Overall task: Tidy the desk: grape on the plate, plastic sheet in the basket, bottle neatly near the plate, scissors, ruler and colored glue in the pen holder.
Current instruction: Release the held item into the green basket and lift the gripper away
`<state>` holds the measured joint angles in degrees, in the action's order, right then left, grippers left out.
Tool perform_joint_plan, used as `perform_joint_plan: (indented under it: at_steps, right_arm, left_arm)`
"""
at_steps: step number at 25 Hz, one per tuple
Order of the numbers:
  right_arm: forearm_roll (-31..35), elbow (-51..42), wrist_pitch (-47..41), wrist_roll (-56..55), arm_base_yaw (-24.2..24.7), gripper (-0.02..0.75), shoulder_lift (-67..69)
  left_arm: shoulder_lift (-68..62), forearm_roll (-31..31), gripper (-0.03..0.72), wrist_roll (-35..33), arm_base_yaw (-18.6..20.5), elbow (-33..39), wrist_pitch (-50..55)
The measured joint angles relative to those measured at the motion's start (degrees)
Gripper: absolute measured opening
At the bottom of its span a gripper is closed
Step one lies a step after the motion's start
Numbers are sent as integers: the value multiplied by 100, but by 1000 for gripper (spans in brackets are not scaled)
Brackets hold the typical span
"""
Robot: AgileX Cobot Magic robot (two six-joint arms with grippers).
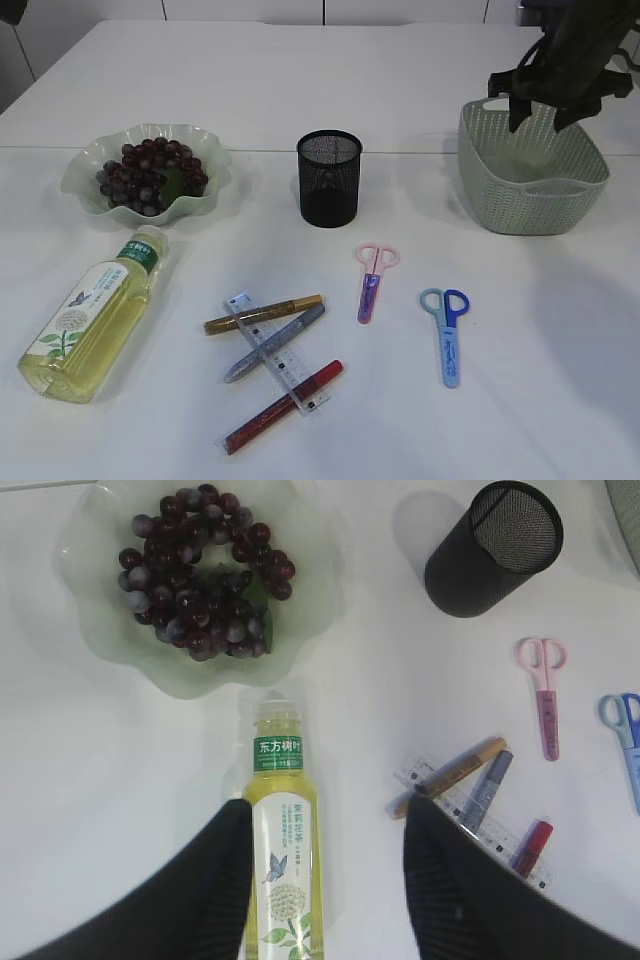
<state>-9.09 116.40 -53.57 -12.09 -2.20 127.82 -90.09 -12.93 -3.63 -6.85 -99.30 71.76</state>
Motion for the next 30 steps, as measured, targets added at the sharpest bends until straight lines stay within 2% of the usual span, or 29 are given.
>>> perform_joint_plan:
  at_steps: [4,9,12,17,20,25,30]
  right_arm:
    - [120,0,-469,0,0,482,-36]
    - [636,33,-1280,124,0,482,-459]
    - [969,68,-1639,173,0,482,-609]
    - [1582,68,-1722,411,0,483,-682]
    - [1997,68,-1725,565,0,483,-888]
    - [2109,-53,-1742,637,-11,483,-1462]
    - [2131,-472,-1771,670,-11,483,-2186]
  left_arm:
    - [0,0,361,12,0,0,0]
    - [0,0,363,97,0,0,0]
    - [-11,0,388,134,0,0,0]
    - [-126,142,465,256,0,0,0]
    - [-248,195,484,291,0,0,0]
    - [-554,232,495,300,0,11,-11]
    - [-963,409,524,320,-152,408,-32]
